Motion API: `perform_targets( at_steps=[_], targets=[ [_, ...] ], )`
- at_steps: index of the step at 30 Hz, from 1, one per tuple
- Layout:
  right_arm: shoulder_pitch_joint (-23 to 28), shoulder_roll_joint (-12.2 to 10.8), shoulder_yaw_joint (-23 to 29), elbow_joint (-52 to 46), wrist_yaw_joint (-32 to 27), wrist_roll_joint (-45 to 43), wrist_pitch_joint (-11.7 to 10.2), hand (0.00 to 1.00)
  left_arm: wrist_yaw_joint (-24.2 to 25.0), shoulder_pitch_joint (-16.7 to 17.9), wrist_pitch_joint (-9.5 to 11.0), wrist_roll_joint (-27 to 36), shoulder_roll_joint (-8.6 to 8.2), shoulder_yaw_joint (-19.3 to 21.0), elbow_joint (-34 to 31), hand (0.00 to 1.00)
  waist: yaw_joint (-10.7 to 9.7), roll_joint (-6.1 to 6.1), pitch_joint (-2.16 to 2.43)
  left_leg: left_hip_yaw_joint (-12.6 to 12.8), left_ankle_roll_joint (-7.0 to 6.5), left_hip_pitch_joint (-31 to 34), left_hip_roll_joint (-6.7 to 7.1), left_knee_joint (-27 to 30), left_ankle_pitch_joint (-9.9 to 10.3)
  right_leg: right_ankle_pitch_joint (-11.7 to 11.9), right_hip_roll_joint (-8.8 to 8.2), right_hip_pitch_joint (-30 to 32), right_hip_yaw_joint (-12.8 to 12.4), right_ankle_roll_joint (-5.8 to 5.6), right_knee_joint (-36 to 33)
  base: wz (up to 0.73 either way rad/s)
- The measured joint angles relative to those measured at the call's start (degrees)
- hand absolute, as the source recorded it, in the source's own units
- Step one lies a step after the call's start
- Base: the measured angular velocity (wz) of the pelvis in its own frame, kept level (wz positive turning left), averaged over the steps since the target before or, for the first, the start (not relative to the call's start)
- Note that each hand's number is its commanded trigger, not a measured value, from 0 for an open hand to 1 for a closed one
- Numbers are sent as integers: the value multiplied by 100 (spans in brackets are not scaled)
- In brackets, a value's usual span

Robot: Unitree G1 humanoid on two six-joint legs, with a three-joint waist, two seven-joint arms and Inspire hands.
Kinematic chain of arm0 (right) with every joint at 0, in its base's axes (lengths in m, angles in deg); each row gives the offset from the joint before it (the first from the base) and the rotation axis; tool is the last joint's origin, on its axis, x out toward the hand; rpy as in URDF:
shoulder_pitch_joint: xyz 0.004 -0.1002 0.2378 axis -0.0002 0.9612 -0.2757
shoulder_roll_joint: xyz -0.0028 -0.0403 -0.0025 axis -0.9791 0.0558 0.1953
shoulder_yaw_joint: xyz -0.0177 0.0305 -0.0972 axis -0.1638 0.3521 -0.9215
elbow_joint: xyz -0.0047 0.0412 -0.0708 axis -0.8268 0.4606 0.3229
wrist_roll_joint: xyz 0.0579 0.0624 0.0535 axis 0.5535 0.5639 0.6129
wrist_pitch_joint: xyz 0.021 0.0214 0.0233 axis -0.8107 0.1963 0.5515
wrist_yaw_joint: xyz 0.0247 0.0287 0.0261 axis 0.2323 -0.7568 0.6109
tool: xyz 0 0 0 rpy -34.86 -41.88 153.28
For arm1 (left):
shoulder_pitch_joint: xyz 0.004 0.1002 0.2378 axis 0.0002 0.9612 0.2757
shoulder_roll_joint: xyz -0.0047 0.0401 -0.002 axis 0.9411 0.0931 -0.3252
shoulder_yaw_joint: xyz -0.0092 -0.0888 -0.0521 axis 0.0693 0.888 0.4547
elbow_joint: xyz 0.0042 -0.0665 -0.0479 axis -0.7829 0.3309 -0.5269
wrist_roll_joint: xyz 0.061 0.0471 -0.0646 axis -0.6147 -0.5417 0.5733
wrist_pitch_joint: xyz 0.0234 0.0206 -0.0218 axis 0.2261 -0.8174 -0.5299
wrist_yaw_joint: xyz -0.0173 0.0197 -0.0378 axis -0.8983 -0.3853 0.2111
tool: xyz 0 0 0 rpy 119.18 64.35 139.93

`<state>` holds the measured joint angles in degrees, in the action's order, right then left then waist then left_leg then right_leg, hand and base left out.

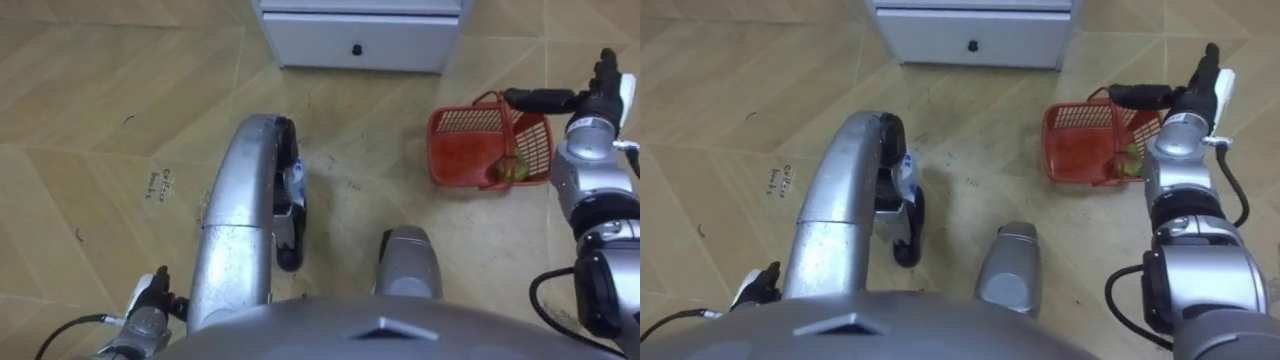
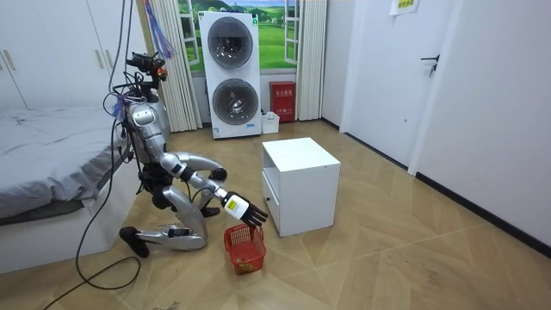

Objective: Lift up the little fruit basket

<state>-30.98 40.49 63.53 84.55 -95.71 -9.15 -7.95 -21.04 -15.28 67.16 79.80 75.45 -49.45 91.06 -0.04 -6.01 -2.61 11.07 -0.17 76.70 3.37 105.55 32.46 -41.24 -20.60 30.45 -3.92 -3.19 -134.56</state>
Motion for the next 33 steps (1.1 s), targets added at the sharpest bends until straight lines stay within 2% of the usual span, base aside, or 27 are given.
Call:
perform_targets(
  at_steps=[3, 10, 12, 18, 20, 24, 33],
  targets=[
    [0, 0, -164, -5, 114, 5, 1, 0, 19, 30, -22, 30, 1, 0, -36, 0, 77, 49, -3, 0, 15, 99, -61, 1, -8, -14, 53, 144, -50, -2, -27, -4],
    [-20, 7, -271, -14, 175, 2, 1, 0, 46, 100, -51, 114, 0, -19, -40, 0, 201, 73, 0, -1, 45, 163, -56, -26, -27, -20, 52, 213, -41, -14, -34, 0],
    [-36, 8, -288, -14, 259, 4, 0, 0, 52, 105, -70, 212, -7, -134, -43, 0, 218, 115, -1, -2, 37, 163, -52, -26, -32, -20, 48, 201, -19, -14, -34, 0],
    [-37, 4, -286, -7, 428, -6, 6, 0, 64, 172, -80, 369, -55, -132, -73, 0, 286, 250, -8, 7, 65, 185, -60, -68, -47, -21, 54, 263, -39, -15, -34, 0],
    [-34, -3, -291, 13, 433, 9, 8, 0, 142, 183, -105, 518, -55, -141, -66, 0, 307, 253, -13, 17, 87, 185, -59, -93, -59, -22, 48, 277, -38, -16, -34, 2],
    [14, -6, -423, 99, 494, 76, 62, 0, 231, 354, -164, 552, -55, -225, -207, 0, 339, 318, 25, 7, 101, 194, -59, -96, -69, -22, 55, 270, -19, -16, -35, 0],
    [-36, 41, -511, 502, 649, 191, 64, 0, 386, 376, -136, 552, -50, -338, -410, 0, 375, 314, 22, 0, 96, 227, -50, -84, -71, -22, 51, 280, 3, -17, -36, 0]
  ],
)
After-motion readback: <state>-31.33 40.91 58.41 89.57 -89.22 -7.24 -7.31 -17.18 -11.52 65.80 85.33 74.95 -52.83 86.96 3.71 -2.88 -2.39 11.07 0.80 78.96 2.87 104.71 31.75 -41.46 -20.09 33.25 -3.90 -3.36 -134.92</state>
